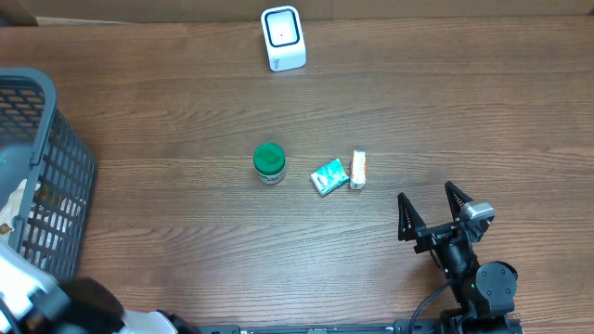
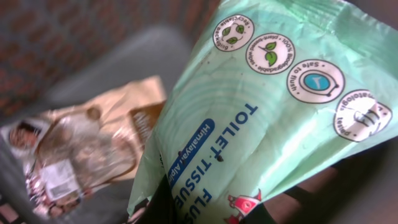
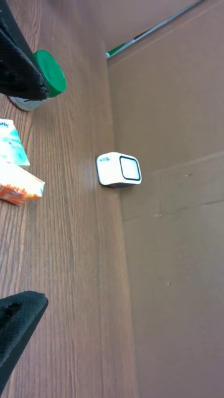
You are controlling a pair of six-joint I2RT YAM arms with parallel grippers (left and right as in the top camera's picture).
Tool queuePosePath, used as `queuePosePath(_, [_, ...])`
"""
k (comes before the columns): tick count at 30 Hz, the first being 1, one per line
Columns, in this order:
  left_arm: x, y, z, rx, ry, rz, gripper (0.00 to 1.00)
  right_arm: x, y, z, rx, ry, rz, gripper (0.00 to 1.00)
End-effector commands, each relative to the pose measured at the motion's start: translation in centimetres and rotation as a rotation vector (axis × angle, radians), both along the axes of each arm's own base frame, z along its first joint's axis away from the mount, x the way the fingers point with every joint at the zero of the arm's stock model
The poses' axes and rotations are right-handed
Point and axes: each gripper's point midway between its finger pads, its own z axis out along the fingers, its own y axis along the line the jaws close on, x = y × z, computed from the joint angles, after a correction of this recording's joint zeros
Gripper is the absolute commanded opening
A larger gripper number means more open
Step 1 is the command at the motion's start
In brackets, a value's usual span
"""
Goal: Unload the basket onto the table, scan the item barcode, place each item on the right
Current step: 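Reach the left gripper into the basket and grasp the mint toilet tissue pack, then carry the mint tissue pack with the left gripper and place it left of the jar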
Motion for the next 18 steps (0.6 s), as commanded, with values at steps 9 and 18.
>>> queuePosePath(9, [-0.8, -19.0, 4.4, -0.066, -0.026, -0.455, 0.05, -0.1, 0.4, -0.2, 0.003, -0.002, 0.014, 1.00])
queuePosePath(18, [0.4, -27.2, -9.1, -0.184, 0.248, -0.535, 0.04, -0.1, 0.4, -0.2, 0.003, -0.002, 0.014, 1.00])
